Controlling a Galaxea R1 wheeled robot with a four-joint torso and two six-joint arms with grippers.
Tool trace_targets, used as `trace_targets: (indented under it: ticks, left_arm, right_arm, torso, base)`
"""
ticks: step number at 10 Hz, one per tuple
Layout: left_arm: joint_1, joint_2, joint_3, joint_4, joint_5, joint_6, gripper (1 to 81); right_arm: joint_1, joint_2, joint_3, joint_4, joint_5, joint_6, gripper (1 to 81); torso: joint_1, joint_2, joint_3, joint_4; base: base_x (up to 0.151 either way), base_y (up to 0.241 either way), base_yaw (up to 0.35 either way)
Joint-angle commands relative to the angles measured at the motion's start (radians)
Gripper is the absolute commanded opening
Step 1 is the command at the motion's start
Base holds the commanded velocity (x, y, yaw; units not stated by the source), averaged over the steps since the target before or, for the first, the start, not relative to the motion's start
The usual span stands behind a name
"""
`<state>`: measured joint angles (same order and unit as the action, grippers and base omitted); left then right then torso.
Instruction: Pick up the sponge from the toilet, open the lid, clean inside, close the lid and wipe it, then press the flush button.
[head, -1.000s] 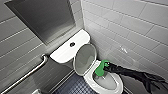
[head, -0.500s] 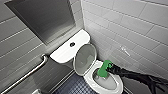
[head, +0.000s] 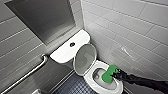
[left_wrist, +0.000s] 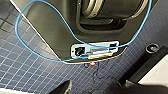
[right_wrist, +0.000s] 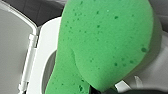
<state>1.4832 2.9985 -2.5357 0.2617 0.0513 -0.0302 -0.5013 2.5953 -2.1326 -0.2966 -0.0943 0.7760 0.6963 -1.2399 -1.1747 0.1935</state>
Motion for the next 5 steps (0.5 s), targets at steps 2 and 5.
trace_targets:
  ticks: [2,5]
  left_arm:
    - [0.049,-0.004,0.003,0.004,0.087,0.003,81.1]
    - [0.049,0.008,0.003,0.007,0.087,0.004,81.1]
  right_arm:
    - [-0.015,-0.087,0.08,0.028,0.037,0.011,1.0]
    - [-0.072,-0.214,0.239,0.057,0.088,0.009,1.0]
  torso:
    - [0.0,0.0,0.0,0.0]
    - [0.0,0.0,0.0,0.0]
  base:
    - [0.0,0.0,0.0]
    - [0.0,0.0,0.0]
